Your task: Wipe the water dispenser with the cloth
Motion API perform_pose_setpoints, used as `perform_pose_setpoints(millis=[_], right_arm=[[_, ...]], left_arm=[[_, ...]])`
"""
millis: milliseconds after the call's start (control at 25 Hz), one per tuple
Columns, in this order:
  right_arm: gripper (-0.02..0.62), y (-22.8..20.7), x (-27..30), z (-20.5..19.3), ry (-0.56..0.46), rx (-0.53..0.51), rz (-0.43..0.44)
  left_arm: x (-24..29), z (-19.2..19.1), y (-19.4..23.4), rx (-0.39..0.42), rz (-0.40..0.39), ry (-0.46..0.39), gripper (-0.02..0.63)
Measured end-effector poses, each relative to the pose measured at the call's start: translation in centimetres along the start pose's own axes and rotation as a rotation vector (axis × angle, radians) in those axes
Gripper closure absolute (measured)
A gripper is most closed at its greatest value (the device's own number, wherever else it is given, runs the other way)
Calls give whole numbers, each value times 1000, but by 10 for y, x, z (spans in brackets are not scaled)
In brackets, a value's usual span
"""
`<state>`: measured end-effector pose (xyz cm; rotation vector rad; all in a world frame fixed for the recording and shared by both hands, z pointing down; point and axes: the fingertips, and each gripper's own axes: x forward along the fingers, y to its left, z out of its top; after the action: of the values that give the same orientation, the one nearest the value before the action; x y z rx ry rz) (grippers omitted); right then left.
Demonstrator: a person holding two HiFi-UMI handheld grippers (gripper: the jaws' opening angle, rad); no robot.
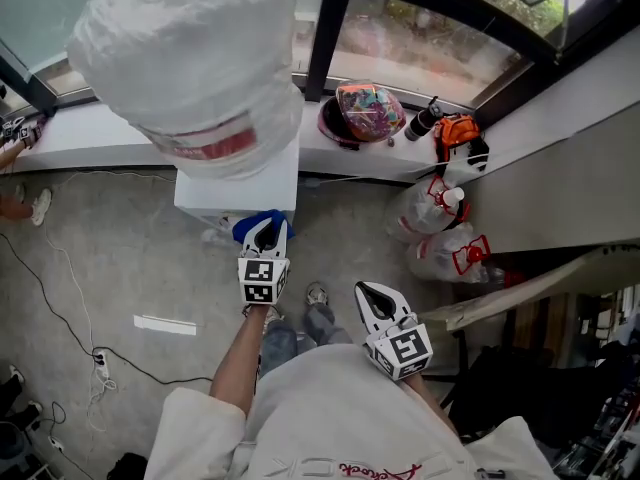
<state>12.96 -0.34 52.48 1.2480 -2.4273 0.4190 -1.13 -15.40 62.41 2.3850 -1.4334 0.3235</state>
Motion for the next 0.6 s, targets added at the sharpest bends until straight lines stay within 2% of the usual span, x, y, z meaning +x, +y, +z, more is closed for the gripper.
perform_pose_setpoints(millis=[160,320,440,600], right_arm=[[581,-14,-13,-4,-5,12,-36],[581,-20,-23,-10,0,26,-60],[581,-21,-25,-14,3,30,-59],[581,-9,-15,-12,5,16,-11]], left_arm=[[18,1,-29,18,-58,6,555],[23,6,-38,18,-71,-2,555],[12,7,-30,21,-55,-11,555],[-20,6,-2,6,13,-30,555]])
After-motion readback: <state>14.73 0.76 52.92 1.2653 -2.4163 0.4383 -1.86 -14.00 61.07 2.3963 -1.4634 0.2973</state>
